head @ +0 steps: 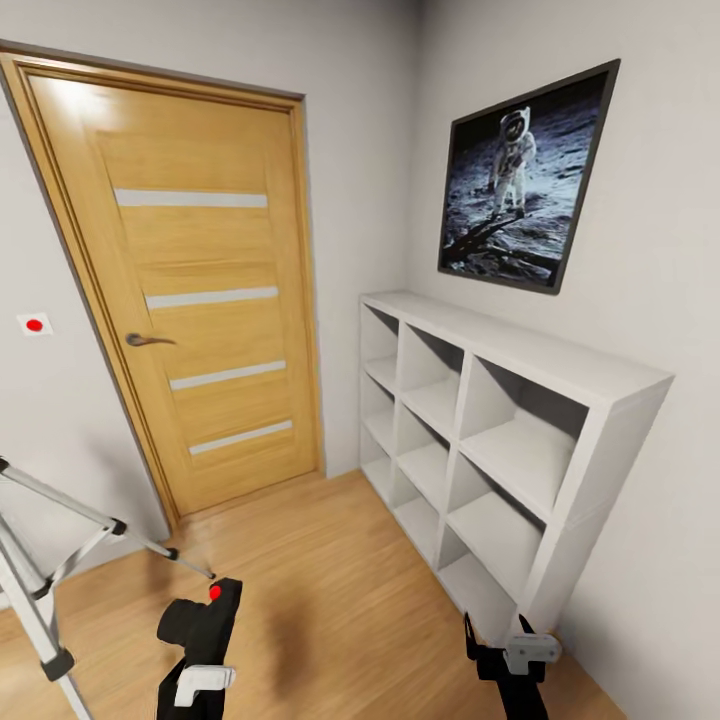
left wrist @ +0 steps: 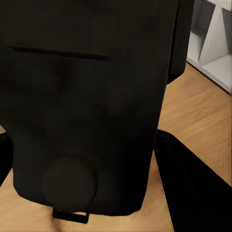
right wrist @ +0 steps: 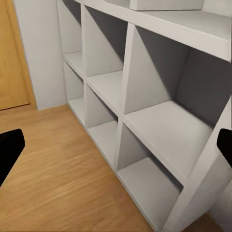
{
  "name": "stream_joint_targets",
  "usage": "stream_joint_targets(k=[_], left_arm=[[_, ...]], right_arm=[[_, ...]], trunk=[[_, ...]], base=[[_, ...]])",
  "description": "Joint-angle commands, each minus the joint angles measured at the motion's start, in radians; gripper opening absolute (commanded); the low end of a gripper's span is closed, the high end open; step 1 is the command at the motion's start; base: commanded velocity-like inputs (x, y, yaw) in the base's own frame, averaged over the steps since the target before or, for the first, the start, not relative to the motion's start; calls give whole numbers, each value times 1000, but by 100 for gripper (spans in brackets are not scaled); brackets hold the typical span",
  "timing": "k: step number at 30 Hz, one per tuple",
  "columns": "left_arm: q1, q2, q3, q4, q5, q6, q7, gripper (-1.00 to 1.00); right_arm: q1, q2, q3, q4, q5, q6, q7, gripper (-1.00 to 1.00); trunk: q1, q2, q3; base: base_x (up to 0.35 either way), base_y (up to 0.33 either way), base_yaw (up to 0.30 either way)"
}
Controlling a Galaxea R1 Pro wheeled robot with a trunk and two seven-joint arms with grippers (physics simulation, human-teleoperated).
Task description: Attach the digital camera to the camera tripod in the bedroom.
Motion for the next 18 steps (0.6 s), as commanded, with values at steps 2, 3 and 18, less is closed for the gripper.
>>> stream_joint_targets(k=[2,3,18], left_arm=[[-2,-1,-9,4,5,-5,2,-100],[-2,-1,-9,4,5,-5,2,-100],[-2,-1,-9,3,5,-6,2,-100]], right_arm=[[-1,0,3,1,5,-1,-9,100],[-1,0,4,1,5,-1,-9,100],[-1,1,5,1,5,-1,-11,100]], trunk=[[1,-2,-2],[1,-2,-2],[1,-2,-2]], base=[[256,-221,0],[256,-221,0],[274,-194,182]])
